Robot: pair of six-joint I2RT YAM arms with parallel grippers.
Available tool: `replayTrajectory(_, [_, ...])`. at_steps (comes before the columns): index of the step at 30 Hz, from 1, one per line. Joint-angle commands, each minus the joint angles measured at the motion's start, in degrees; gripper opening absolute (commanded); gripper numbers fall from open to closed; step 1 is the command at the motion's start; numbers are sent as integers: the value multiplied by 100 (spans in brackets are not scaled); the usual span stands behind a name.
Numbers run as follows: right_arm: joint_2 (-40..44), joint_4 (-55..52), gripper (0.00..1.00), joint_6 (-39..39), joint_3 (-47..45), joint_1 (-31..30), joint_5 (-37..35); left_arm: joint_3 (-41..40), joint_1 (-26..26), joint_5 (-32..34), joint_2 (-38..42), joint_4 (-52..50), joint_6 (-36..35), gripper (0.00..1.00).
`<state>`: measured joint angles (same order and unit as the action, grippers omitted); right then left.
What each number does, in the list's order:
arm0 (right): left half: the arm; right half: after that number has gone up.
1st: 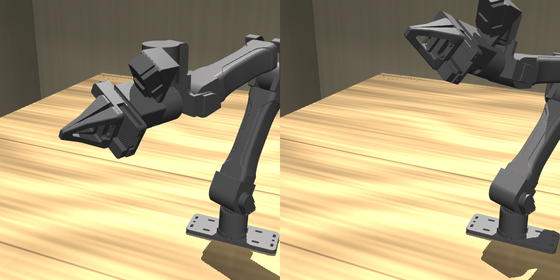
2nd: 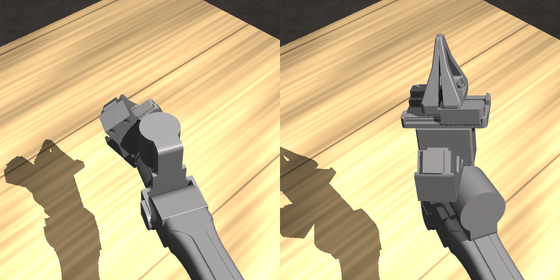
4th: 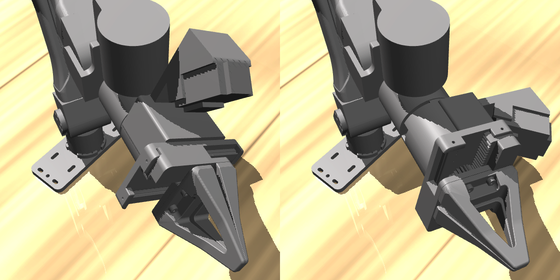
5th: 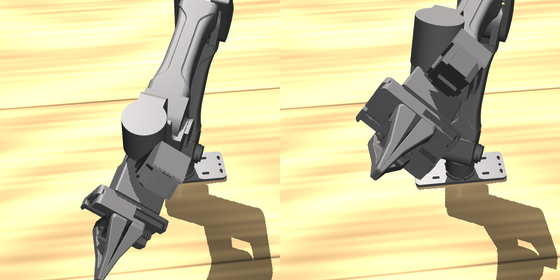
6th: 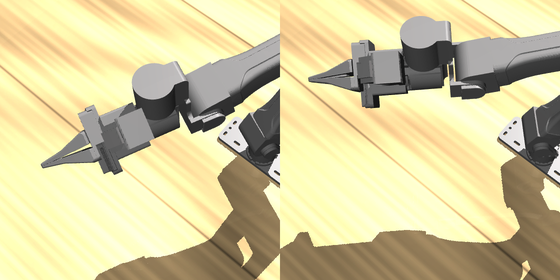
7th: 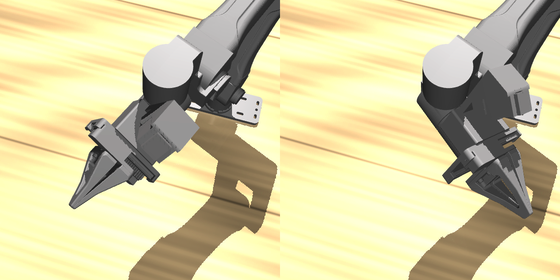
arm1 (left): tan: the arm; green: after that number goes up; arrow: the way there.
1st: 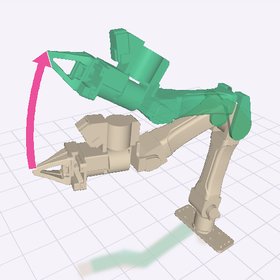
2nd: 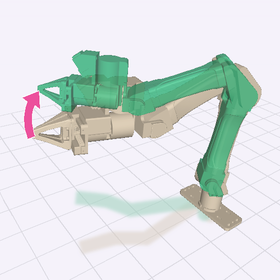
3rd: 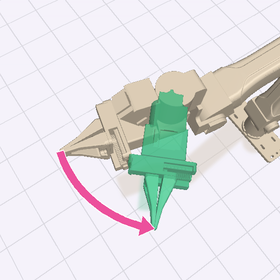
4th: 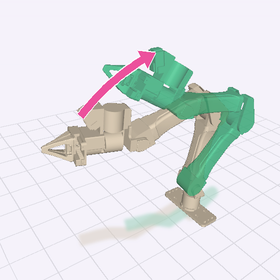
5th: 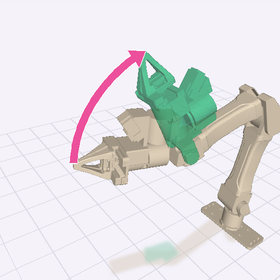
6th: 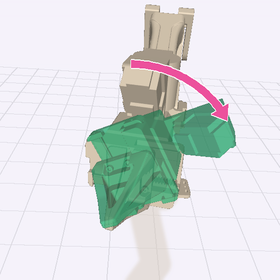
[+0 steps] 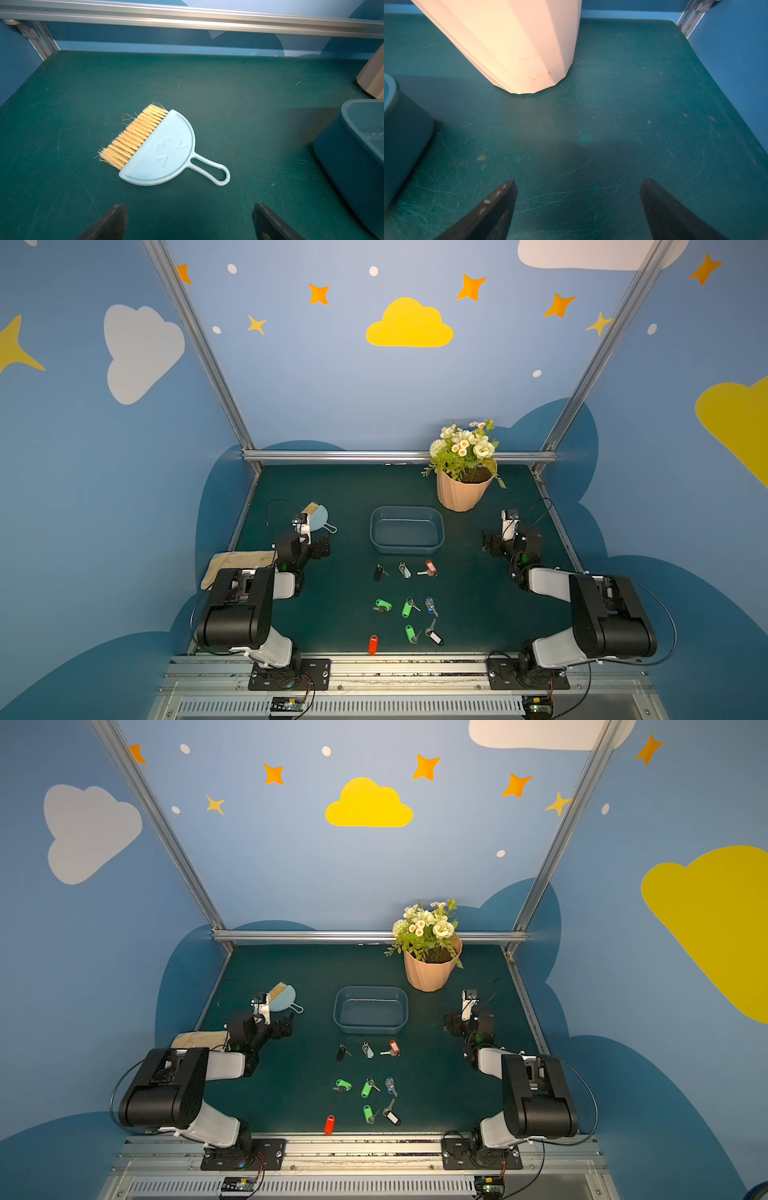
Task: Take the keys out of the storage box
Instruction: Reset both arms
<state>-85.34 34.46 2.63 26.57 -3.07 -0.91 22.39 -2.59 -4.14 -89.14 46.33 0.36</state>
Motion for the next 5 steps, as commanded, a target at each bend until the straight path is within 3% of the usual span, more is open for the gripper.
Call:
replayTrajectory(1, [79,-91,98,40,76,4,29,106,-13,-43,66,-46,6,100])
replayTrajectory(5, [83,-93,98,33,77,4,29,74,-13,-52,101,-14,-6,100])
